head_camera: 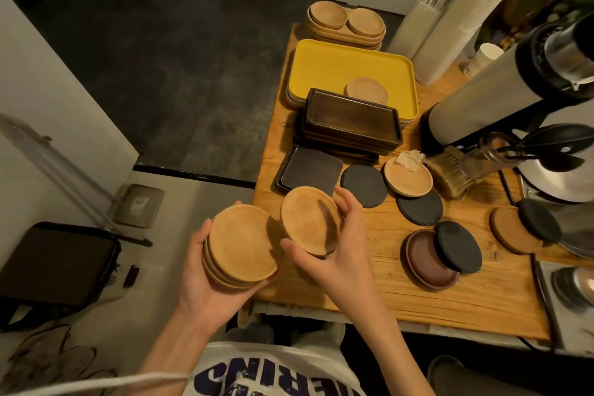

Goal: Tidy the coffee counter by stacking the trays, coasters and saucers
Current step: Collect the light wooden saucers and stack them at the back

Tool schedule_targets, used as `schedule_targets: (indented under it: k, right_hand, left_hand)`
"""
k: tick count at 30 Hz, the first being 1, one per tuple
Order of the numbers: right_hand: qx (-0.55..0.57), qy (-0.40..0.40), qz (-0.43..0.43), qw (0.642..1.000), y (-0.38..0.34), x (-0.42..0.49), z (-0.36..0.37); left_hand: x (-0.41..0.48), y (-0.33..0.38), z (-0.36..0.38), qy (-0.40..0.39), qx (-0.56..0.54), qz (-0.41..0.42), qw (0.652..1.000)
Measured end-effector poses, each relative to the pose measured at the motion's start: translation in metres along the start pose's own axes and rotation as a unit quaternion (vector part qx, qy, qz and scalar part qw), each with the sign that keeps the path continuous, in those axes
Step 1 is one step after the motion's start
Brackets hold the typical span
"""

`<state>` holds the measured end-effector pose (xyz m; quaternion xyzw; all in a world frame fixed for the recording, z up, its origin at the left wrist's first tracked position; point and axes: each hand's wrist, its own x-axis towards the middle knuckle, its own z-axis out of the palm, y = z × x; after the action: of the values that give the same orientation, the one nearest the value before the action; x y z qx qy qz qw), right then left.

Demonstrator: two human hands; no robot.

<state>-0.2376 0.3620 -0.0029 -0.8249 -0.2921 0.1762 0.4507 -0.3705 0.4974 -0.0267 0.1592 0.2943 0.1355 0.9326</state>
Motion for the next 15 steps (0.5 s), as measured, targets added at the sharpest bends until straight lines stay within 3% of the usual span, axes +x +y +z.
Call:
schedule_targets:
  k: [5,15]
  right_hand:
    - [0.046,-0.033,-0.003,0.998,-0.014,-0.007,0.0]
    - [0.034,-0.093,-0.052,0.994,-0.029,-0.025,0.013]
  left_hand:
    - [-0.001,-0.007,0.005,0.014,-0.006,-0.012,1.0]
    - [-0.003,-0.017,0.006,0.004,0.038,-0.033,0.999]
